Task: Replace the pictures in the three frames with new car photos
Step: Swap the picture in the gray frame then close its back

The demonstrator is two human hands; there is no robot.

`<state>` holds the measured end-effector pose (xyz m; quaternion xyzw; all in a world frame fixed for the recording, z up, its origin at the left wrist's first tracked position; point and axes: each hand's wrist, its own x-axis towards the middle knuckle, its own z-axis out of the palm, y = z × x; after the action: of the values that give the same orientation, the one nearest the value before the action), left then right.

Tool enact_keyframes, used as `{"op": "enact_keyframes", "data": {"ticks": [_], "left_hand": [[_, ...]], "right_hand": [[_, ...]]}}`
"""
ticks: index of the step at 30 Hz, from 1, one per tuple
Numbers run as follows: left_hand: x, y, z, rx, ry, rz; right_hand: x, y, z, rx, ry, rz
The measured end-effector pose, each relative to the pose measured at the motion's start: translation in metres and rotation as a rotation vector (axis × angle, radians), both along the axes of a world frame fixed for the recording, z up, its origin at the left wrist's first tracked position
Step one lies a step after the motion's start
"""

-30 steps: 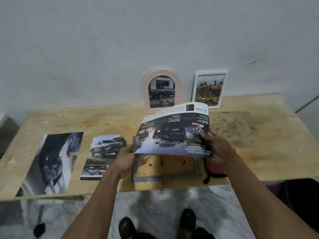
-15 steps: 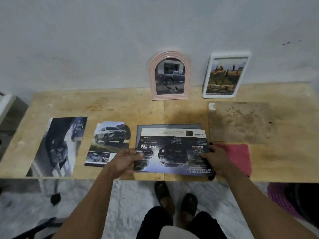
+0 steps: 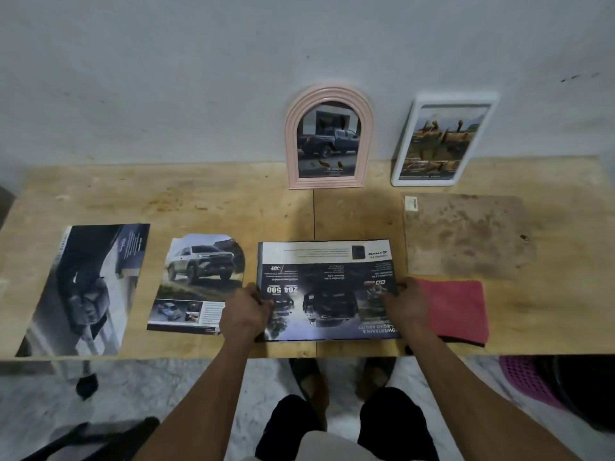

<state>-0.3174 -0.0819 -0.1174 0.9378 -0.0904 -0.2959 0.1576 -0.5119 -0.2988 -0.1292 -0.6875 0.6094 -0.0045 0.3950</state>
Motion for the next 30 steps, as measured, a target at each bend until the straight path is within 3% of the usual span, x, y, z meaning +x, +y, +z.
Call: {"op": "enact_keyframes", "data": {"ticks": [8,15,30], "left_hand": [[-0.011,-0.003,-0.008,-0.029,-0.118,-0.035],[-0.010,0.003,-0.016,-0.166,-0.065,-0.088],[-0.013,0.011,-0.022,-0.069,-0.042,-0.275]], "right_hand": [[-0.003,-0.006,-0.008,-0.103,0.076,0.140],[-0.010,0.009,-0.011,-0.098,0.101,0.224],[-0.019,0.016,-0.017,-0.154,0.130,0.374]]}}
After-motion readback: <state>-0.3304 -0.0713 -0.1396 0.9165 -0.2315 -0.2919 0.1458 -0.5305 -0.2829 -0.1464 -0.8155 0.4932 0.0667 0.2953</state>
